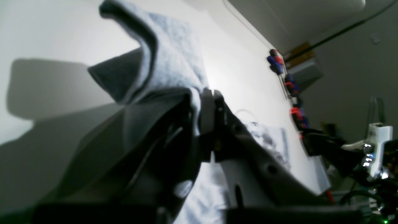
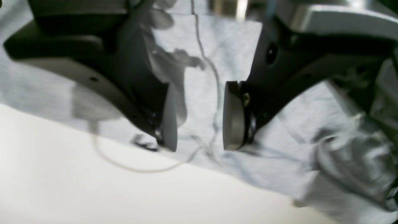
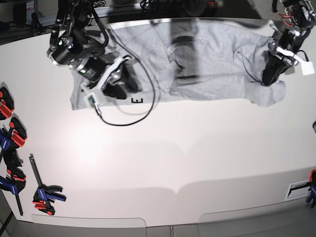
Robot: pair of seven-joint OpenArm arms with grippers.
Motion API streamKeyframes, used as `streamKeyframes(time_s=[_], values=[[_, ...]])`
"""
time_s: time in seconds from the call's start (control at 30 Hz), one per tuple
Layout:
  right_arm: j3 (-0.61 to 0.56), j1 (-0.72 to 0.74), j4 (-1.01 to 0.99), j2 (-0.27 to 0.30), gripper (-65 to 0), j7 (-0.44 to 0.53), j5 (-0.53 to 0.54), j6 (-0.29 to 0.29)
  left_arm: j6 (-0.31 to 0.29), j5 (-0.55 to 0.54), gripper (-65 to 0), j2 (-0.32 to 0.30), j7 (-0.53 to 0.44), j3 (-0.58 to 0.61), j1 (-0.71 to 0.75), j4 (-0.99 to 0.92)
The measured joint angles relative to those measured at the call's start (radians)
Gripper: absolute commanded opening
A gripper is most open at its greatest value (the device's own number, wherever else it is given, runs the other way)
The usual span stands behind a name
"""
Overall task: Fold the T-shirt properly
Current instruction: 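Grasp the shirt's end with the left gripper and fold it inward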
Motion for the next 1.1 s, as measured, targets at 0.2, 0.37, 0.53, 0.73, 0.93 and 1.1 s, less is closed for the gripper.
streamKeyframes(time_s=[0.2, 0.37, 0.53, 0.73, 0.93, 1.1], values=[[0.158, 0.005, 0.000, 0.000, -41.5, 0.021, -0.019, -0.013, 0.000, 0.000, -65.0, 0.060, 0.000, 0.027, 0.004, 0.031], [0.282, 0.005, 0.000, 0.001, -41.5, 0.050, -0.017, -0.016, 0.000, 0.061, -65.0, 0.087, -0.032, 0.148, 0.005, 0.031], [0.312, 0.005, 0.000, 0.012, -41.5, 0.049, -0.017, -0.017, 0.001, 0.154, -65.0, 0.105, -0.104, 0.274, -0.001, 0.031], [0.311, 0.005, 0.000, 0.011, -41.5, 0.048, 0.006, -0.019, 0.003, 0.261, -65.0, 0.126, -0.159, 0.374, 0.000, 0.031], [0.311, 0.005, 0.000, 0.011, -41.5, 0.048, 0.041, -0.019, 0.003, 0.260, -65.0, 0.126, -0.193, 0.443, 0.000, 0.031], [0.311, 0.005, 0.000, 0.011, -41.5, 0.048, 0.042, -0.019, 0.003, 0.263, -32.5, 0.126, -0.182, 0.460, 0.000, 0.031]])
